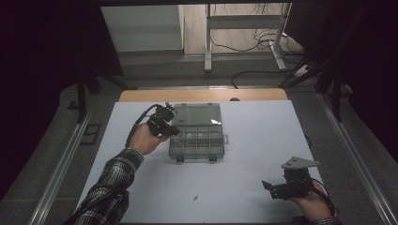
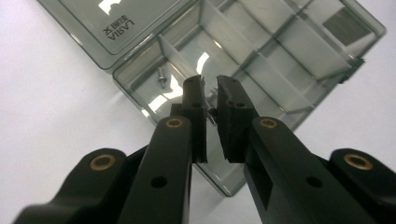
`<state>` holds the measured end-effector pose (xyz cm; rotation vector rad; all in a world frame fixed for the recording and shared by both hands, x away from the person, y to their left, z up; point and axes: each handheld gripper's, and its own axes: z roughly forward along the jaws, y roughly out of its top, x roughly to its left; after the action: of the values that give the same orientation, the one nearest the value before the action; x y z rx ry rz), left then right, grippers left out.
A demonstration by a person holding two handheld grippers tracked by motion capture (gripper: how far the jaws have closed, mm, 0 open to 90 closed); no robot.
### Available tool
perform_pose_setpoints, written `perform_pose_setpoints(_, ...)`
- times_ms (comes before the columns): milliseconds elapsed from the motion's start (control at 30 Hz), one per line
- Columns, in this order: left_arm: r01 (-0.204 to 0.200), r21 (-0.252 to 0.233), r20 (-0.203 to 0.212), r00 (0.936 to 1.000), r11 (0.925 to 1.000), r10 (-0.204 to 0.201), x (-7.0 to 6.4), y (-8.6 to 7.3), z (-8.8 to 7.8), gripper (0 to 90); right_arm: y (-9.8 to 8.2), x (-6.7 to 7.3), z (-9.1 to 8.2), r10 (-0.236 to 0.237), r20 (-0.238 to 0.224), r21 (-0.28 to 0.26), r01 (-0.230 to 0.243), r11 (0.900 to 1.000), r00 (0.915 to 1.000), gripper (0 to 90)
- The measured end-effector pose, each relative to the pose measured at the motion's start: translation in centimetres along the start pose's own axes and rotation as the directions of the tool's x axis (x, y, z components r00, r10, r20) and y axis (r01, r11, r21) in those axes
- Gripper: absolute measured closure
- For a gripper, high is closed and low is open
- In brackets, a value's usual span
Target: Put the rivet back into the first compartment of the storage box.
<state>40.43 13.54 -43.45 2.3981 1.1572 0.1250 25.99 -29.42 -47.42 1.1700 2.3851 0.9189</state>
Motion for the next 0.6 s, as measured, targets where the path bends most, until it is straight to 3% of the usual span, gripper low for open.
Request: perform_pose_setpoints(600,0.044,0.019,-0.02,0.9989,0.9989,-0.044,1.8,0.4,2.9,82.5,0.0,0.0,0.0,0.0,-0.003,0.003,0.0,1.0,1.0,0.1)
